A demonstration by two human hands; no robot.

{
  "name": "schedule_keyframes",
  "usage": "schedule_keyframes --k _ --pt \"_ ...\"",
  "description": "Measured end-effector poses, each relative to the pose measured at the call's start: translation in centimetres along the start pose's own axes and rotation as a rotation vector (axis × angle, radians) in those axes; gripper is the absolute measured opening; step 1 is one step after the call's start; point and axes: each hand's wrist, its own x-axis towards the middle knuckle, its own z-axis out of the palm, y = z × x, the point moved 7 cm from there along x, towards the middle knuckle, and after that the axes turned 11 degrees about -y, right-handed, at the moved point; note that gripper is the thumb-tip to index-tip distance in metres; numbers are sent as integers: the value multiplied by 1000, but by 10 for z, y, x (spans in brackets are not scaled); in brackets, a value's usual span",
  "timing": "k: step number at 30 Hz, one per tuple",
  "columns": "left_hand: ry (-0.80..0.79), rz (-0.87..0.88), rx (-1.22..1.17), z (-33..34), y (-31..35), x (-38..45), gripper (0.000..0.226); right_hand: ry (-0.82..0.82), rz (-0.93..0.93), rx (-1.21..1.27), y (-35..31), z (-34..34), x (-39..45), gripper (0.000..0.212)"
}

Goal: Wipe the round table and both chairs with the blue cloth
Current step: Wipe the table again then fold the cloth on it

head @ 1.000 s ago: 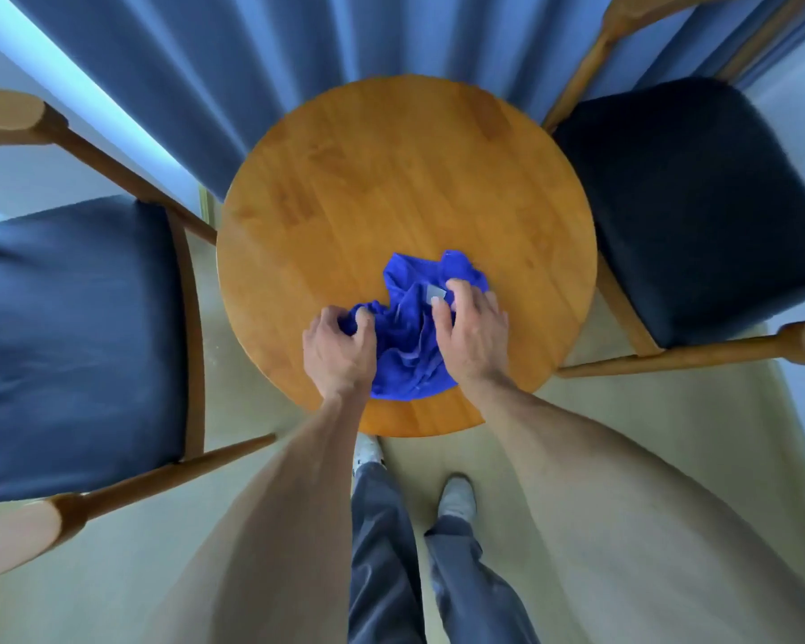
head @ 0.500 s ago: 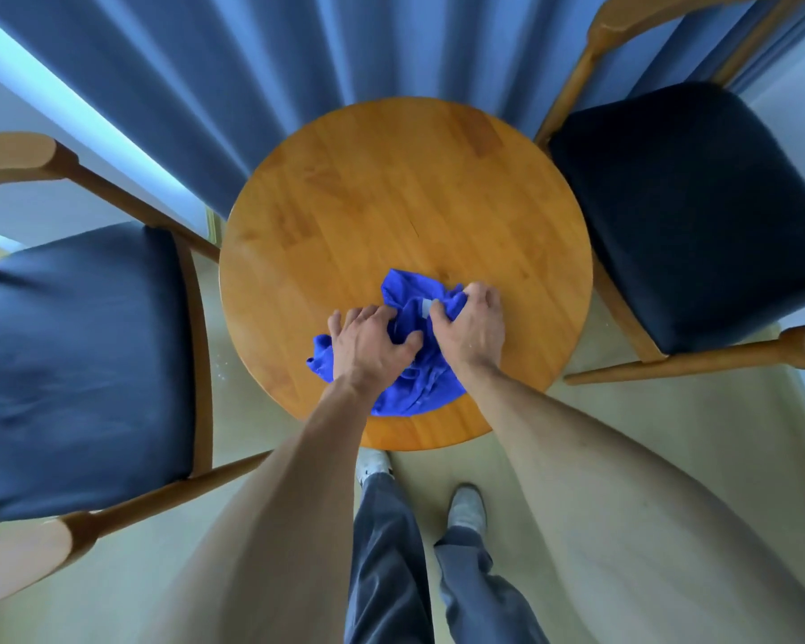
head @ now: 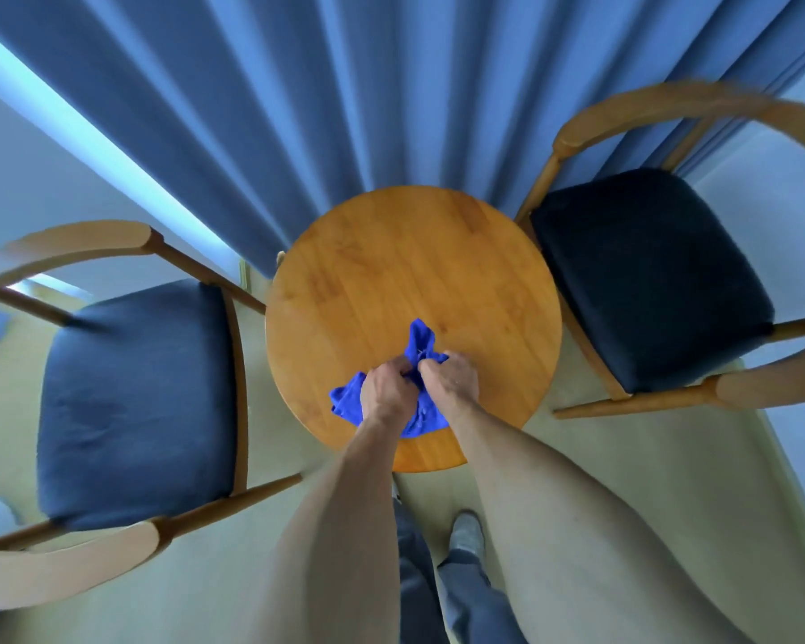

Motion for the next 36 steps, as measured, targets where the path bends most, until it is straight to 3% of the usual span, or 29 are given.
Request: schedule_keyframes --k 4,9,11,16,21,25,29,33,36 --pt "39 -75 -193 -41 7 -44 22 -54 -20 19 -43 -16 -51 19" --pt "-184 61 -248 -92 45 -89 76 -92 -58 93 -107 -52 -113 5" --pt "-229 94 -246 -111 55 -106 91 -109 -34 105 -126 -59 -138 16" --pt "-195 86 -74 -163 72 -122 44 -123 -2 105 -170 -64 -175 26" --pt "-138 302 13 -202 110 -125 76 -125 -12 100 -193 -64 -190 19" --pt "-183 313 62 -210 125 -129 22 -121 -44 147 -206 -73 -201 20" --pt "-118 258 69 -219 122 -137 16 -189 -41 -9 -224 -85 -209 6" --pt "17 251 -31 -240 128 -149 29 -236 -147 -181 -250 -98 -212 29" --pt "20 317 -25 -253 149 -152 65 -292 -225 -263 -269 -106 -218 13"
